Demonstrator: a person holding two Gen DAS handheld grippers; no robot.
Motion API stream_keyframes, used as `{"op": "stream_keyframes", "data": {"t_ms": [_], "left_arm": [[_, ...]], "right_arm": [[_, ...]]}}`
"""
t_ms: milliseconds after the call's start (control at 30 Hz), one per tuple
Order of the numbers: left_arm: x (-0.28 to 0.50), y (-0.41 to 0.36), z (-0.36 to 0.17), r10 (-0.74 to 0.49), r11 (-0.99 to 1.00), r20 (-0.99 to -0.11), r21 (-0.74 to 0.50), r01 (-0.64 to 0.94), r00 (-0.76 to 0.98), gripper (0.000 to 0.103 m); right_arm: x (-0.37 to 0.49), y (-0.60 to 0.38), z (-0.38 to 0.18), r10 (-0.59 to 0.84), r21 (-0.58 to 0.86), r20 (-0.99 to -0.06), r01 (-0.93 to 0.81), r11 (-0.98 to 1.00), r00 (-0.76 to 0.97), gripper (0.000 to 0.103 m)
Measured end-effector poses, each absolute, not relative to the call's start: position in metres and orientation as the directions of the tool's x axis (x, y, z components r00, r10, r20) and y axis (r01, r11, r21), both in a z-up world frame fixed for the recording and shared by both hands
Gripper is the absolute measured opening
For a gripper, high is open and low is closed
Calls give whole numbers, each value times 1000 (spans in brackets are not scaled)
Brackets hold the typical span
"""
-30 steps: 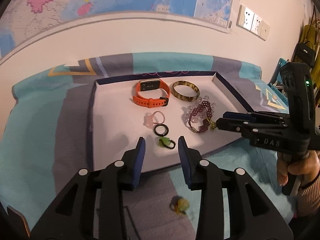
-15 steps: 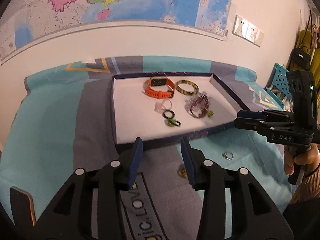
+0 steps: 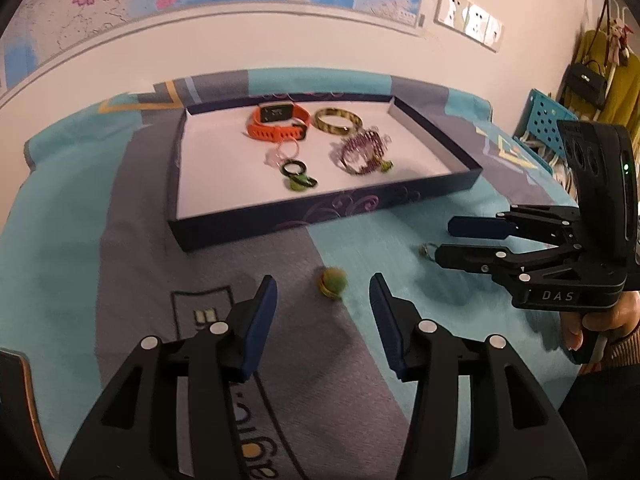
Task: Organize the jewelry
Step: 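Withdraw both open tools from the box toward the remaining jewelry, then close the left tool on the yellow-green ball hair tie while the right tool grasps the silver ring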
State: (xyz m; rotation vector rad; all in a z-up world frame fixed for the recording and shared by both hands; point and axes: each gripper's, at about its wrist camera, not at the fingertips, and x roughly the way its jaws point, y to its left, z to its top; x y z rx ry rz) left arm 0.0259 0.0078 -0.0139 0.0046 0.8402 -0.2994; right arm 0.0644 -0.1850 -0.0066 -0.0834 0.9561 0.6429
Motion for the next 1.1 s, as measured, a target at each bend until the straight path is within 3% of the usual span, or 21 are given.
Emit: {"op": "stream_keyframes", "data": {"t_ms": [233, 433, 667, 833, 1100], "left_arm": [[33, 1, -23, -255, 957, -760, -112, 266, 598, 46], [39, 0, -26, -258, 957, -770, -118, 266, 584, 36], [40, -4, -26, -237, 961, -776, -100, 257, 584, 18], [38, -3, -26, -239, 962, -774, -107, 251, 586, 16], [37, -4, -26, -246, 961, -772, -116, 250, 586, 16]], "right_arm": [[62, -182, -7, 467, 196, -782, -548, 813, 412, 44], [62, -180, -8, 465, 193, -784, -551, 812, 411, 48], [61, -176, -8, 455, 176, -788, -556, 812, 415, 49], [60, -171, -8, 450, 161, -792, -571, 805, 413, 50], [57, -163, -9, 406, 94, -803, -579, 810, 437, 28]]}}
